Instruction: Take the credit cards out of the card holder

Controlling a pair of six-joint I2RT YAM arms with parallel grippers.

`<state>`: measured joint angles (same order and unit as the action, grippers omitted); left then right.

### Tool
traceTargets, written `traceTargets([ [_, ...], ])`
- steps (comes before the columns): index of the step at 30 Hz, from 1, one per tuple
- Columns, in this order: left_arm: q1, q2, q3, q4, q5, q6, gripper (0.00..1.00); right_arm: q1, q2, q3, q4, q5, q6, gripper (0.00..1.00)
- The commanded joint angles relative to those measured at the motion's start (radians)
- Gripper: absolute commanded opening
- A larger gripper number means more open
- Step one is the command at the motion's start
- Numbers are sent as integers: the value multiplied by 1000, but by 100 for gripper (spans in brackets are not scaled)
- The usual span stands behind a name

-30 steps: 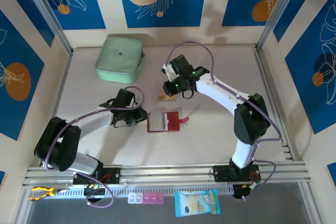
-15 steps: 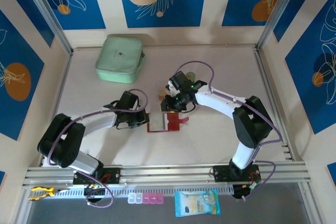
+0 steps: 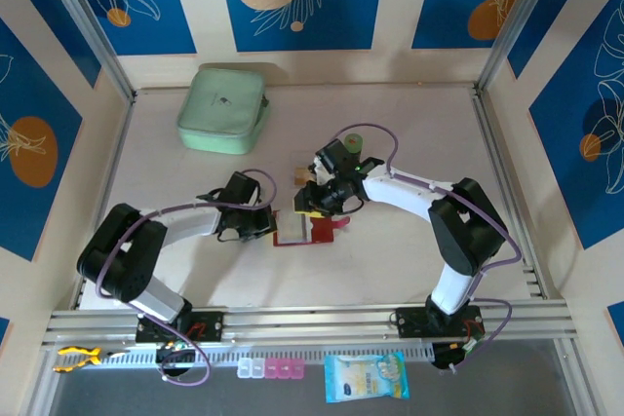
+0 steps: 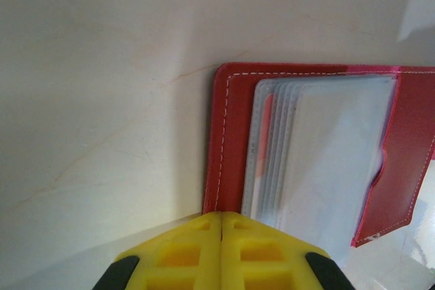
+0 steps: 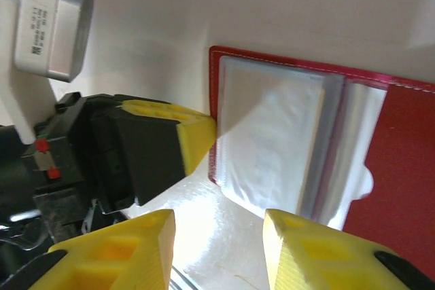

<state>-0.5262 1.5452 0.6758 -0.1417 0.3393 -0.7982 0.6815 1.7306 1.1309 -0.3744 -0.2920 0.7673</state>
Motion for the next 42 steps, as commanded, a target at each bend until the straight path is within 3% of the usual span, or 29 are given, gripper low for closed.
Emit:
traceTargets([
  [1, -6, -12, -2, -32, -26, 27, 6, 13, 37, 5, 29, -65, 29, 41],
  [27, -5, 13, 30, -72, -43, 57, 6, 37, 182, 41, 68, -95, 17, 36],
  [42, -4, 10, 37, -84, -43, 65, 6, 24, 152, 20, -21, -2, -5, 33],
])
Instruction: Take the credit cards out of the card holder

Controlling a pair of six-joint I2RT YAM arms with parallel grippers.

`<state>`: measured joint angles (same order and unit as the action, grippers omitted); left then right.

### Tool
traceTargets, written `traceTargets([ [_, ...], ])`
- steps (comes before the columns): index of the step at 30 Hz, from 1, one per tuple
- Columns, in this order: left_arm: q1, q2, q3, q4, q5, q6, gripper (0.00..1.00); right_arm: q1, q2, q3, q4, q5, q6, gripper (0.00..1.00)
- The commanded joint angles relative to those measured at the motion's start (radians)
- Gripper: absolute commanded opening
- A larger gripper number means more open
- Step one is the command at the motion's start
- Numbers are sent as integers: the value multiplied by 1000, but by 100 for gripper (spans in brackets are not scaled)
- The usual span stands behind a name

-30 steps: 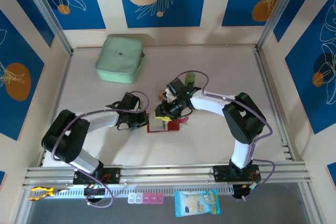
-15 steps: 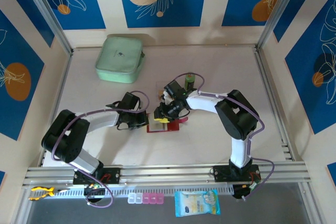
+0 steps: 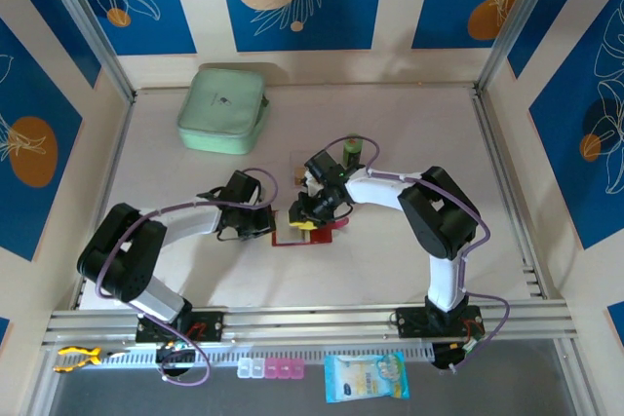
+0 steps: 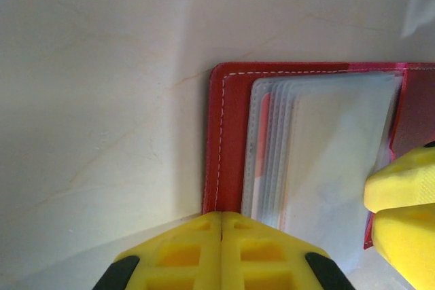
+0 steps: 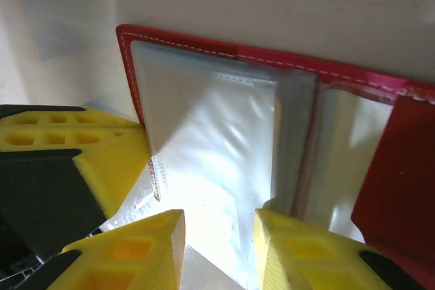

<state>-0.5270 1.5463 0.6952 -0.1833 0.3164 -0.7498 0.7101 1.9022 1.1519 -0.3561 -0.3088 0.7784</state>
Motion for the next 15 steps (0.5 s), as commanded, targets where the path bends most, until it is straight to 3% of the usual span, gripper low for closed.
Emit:
traceTargets([
  [1, -3, 8, 19, -46, -22, 18, 6, -6, -21, -4, -40, 14, -18, 34],
  [15, -1, -32, 54, -75, -20, 11, 7, -12, -36, -10, -45, 23, -20, 32],
])
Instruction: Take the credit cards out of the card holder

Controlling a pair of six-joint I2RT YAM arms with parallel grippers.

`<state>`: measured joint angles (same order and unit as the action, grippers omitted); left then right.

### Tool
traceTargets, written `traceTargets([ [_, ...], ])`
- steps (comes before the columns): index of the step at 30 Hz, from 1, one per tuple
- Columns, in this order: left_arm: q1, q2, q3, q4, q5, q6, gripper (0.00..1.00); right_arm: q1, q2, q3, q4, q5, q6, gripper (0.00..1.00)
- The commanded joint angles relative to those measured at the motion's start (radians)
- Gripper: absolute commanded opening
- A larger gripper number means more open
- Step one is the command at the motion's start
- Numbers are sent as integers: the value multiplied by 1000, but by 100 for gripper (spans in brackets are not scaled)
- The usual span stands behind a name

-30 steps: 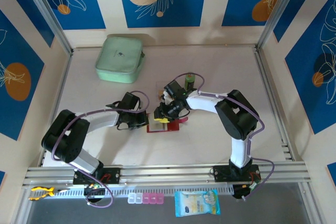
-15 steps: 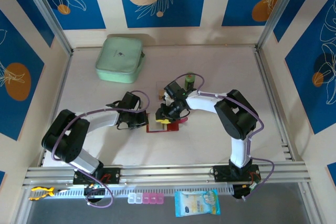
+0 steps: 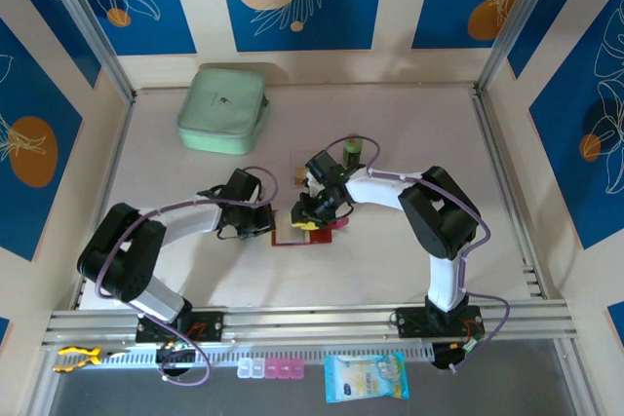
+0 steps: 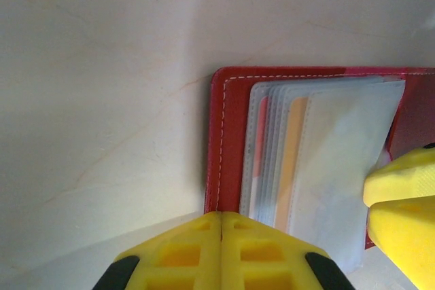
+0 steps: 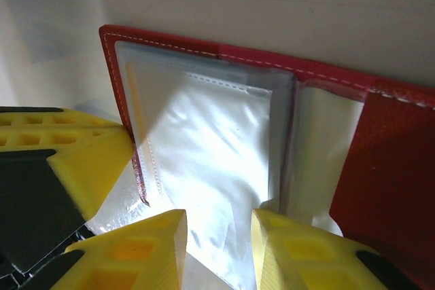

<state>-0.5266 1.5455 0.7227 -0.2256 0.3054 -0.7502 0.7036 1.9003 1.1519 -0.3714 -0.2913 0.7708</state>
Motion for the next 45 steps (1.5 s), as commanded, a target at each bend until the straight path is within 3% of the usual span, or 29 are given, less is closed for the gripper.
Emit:
traceTargets([
  [1, -1, -34, 29, -35, -5, 9, 7, -6, -35, -9, -31, 5, -13, 32],
  [29, -7, -37, 12, 85, 123, -87, 29, -10, -32, -15, -36, 13, -11, 22],
  [36, -7, -25, 9, 74, 113, -81, 28, -10, -48, -15, -25, 5, -8, 19],
  [45, -8, -22, 14, -22, 17, -34, 15, -6, -56, -32, 55, -53, 14, 19],
])
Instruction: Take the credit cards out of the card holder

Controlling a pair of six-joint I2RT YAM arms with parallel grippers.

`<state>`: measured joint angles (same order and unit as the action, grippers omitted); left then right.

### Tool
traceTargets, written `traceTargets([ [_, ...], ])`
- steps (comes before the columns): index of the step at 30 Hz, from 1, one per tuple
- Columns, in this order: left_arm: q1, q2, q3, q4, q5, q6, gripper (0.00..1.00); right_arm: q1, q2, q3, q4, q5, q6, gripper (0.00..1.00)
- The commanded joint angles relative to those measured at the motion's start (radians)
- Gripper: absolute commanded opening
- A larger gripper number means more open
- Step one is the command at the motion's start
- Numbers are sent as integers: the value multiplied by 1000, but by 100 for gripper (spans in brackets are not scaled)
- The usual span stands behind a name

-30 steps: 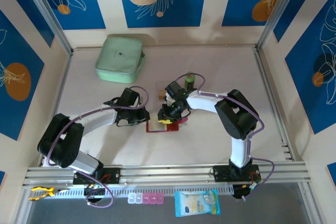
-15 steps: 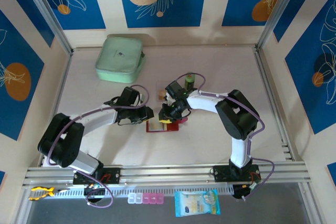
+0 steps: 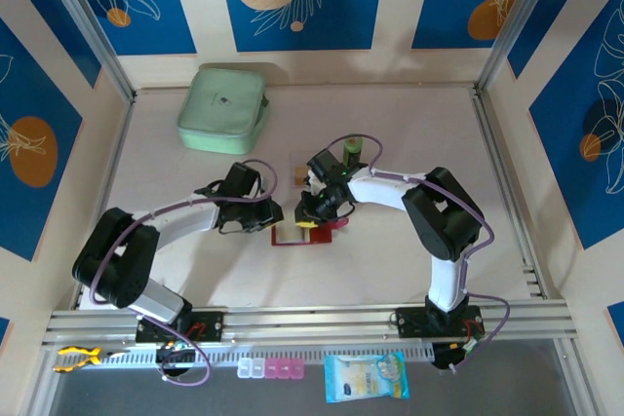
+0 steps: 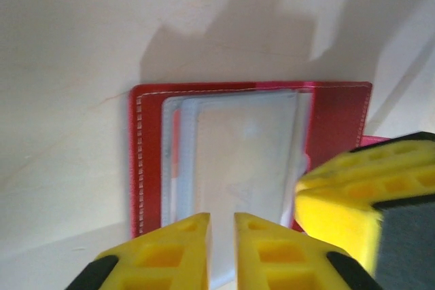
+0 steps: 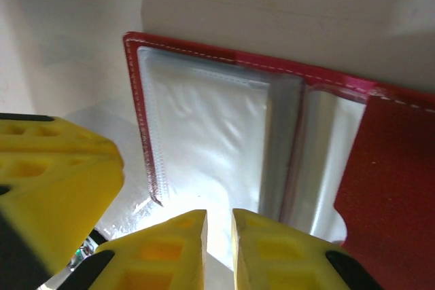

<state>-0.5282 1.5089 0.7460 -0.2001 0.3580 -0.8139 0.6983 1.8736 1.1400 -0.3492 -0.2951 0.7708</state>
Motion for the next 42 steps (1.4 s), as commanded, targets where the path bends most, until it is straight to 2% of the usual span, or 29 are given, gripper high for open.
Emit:
traceTargets([
  [1, -7, 21, -8, -54, -40, 34, 13, 0, -23, -19, 41, -62, 16, 19],
  [4, -6, 37, -12, -62, -45, 41, 10, 3, 2, -10, 47, -76, 15, 20],
  [17, -5, 79, -19, -69, -53, 61, 9, -3, 50, 2, -3, -58, 6, 21],
  [30, -3, 61, -5, -84, -53, 67, 10, -36, -2, -46, -28, -19, -5, 21],
  [42, -5, -48, 9, -50, 15, 9, 21, -34, 13, -33, -28, -34, -11, 21],
])
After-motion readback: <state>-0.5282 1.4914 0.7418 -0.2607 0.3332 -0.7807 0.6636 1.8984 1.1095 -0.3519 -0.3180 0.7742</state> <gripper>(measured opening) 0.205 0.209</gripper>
